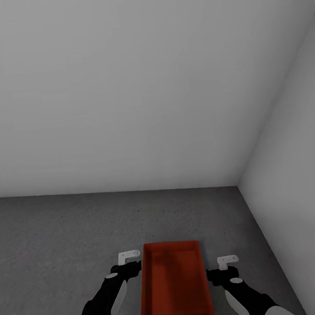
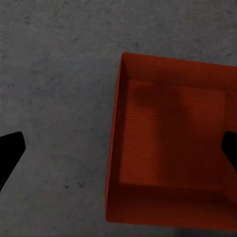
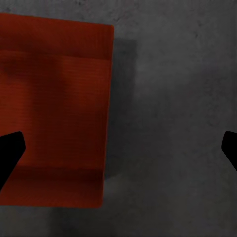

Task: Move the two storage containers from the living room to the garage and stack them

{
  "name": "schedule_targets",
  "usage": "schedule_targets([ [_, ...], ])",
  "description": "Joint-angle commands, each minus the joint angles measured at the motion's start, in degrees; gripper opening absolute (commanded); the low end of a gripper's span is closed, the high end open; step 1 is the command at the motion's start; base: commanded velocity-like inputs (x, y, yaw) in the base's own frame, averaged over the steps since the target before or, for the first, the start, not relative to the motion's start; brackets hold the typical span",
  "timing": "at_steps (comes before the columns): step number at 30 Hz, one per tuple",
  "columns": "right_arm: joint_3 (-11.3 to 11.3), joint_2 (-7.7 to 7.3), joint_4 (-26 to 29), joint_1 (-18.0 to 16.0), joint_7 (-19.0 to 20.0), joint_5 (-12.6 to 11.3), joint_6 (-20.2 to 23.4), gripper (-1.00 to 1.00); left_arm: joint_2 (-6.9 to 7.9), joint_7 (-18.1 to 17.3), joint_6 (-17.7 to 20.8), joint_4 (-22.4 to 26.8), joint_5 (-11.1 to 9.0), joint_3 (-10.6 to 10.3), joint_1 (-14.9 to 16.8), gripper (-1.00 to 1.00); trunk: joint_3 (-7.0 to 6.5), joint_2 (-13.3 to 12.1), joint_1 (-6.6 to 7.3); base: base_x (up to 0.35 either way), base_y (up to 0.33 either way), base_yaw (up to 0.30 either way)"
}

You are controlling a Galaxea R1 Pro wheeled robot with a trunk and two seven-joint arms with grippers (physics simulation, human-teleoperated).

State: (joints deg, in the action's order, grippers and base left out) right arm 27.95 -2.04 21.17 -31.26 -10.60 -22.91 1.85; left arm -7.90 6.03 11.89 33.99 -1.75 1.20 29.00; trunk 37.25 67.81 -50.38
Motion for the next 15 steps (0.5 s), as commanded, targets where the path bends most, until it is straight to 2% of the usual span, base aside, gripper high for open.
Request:
schedule_targets([
  [1, 0.43, -0.07, 0.14, -0.02, -0.43, -0.44, 0.2, 1.0, -0.04, 0.12, 0.32, 0.11, -0.19, 0.12, 0.01, 1.0, 0.04, 0.03, 0.0, 0.0, 0.0, 0.0],
  [6, 0.36, -0.05, 0.11, -0.02, -0.51, -0.4, 0.31, 1.0, -0.08, 0.12, 0.32, 0.11, -0.19, 0.12, 0.0, 1.0, -0.09, 0.03, 0.0, 0.0, 0.0, -0.109],
  [15, 0.62, -0.06, 0.17, -0.02, -0.79, -0.32, 0.68, 1.0, -0.03, 0.12, 0.46, 0.8, -0.24, 0.12, 0.01, 1.0, -0.48, 0.03, 0.0, 0.0, 0.0, -0.227],
])
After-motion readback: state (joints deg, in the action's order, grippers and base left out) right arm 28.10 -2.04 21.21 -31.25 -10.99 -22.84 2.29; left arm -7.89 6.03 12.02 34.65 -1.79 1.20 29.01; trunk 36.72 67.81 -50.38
